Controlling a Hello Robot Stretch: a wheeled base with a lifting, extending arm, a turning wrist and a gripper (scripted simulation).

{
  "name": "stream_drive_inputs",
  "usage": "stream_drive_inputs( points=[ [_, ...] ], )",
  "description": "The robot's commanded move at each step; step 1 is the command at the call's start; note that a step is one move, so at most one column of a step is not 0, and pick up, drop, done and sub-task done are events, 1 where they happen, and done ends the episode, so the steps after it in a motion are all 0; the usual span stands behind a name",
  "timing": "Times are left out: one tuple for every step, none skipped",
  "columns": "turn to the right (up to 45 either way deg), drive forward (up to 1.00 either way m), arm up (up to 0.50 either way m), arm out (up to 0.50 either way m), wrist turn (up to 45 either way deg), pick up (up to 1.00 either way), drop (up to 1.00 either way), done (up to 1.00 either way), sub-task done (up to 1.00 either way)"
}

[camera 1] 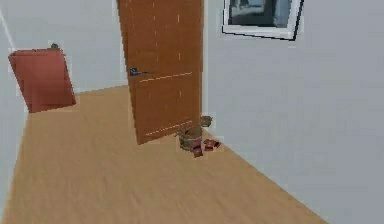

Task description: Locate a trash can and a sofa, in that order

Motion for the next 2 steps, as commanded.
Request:
stream_drive_inputs(
  points=[
    [21.0,0.0,0.0,0.0,0.0,0.0,0.0,0.0,0.0],
    [0.0,0.05,0.0,0.0,0.0,0.0,0.0,0.0,0.0]
  ],
)
